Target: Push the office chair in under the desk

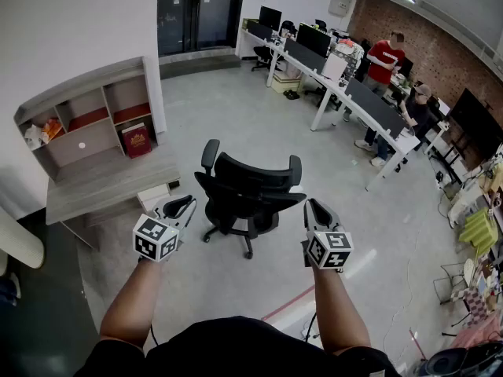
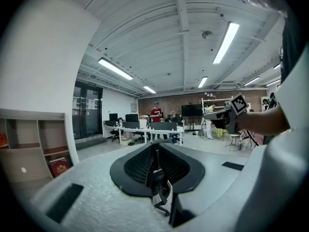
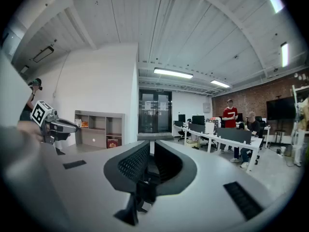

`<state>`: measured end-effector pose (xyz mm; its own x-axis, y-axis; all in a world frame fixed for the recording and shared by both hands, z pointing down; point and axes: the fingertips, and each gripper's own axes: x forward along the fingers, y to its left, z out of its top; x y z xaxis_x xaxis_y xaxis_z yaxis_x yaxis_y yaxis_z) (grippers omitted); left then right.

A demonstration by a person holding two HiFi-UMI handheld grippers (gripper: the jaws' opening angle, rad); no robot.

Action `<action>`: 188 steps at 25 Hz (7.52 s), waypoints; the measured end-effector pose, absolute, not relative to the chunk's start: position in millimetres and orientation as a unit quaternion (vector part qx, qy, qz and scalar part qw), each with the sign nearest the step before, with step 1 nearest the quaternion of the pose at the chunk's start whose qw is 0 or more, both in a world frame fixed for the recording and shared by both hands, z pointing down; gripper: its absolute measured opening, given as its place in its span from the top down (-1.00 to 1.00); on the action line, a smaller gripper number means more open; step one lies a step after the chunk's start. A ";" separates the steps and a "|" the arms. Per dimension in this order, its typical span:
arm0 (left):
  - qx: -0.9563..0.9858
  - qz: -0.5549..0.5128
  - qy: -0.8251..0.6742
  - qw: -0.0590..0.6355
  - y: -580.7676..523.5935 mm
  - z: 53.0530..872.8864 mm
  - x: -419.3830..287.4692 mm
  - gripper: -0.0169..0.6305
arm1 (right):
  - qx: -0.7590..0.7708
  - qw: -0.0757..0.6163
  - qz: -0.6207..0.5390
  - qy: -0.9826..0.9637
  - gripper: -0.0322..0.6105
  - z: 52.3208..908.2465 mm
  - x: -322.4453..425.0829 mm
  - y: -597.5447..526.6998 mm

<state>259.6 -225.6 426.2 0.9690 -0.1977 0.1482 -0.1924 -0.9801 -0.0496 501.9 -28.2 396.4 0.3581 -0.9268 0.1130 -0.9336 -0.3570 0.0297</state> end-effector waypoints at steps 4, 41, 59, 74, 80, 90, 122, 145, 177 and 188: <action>-0.991 -0.077 0.105 0.020 -222.1 423.3 273.2 0.78 | 0.821 0.042 0.036 -0.568 0.80 396.0 516.9 -25.8; -0.990 -0.105 0.096 0.003 -318.8 463.4 378.5 0.78 | 0.821 0.046 0.054 -0.566 0.79 423.9 616.4 -98.2; -0.996 -0.083 0.013 0.019 -455.7 444.2 437.5 0.78 | 0.861 0.064 0.042 -0.502 0.79 396.3 626.0 -200.3; -0.995 -0.087 0.022 0.038 -446.4 435.8 441.0 0.77 | 0.858 0.060 0.029 -0.509 0.79 387.2 632.8 -192.1; -0.991 -0.114 0.027 0.067 -435.6 446.1 445.0 0.78 | 0.854 0.059 0.026 -0.517 0.78 386.7 651.0 -173.0; -0.964 -0.237 -0.004 0.119 -419.0 517.7 449.8 0.77 | 0.845 0.091 0.075 -0.521 0.71 431.0 689.1 -148.4; -0.805 -0.493 -0.149 0.295 -388.9 713.9 465.6 0.23 | 0.630 0.420 0.194 -0.623 0.11 652.6 669.6 -155.2; -0.820 -0.464 -0.147 0.301 -385.1 721.5 478.1 0.40 | 0.501 0.584 0.147 -0.621 0.34 710.2 676.9 -168.1; -0.764 -0.539 -0.142 0.324 -365.1 732.1 473.7 0.50 | 0.491 0.570 0.100 -0.651 0.35 706.6 688.4 -156.7; -0.755 -0.546 -0.138 0.336 -357.6 733.0 469.1 0.50 | 0.489 0.565 0.105 -0.656 0.35 704.4 680.9 -148.4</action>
<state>469.1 -357.6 733.0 0.3657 -0.1584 0.9171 0.5756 -0.7358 -0.3567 680.9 -148.4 704.4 0.1170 -0.5242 0.8435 -0.7605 0.4989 0.4155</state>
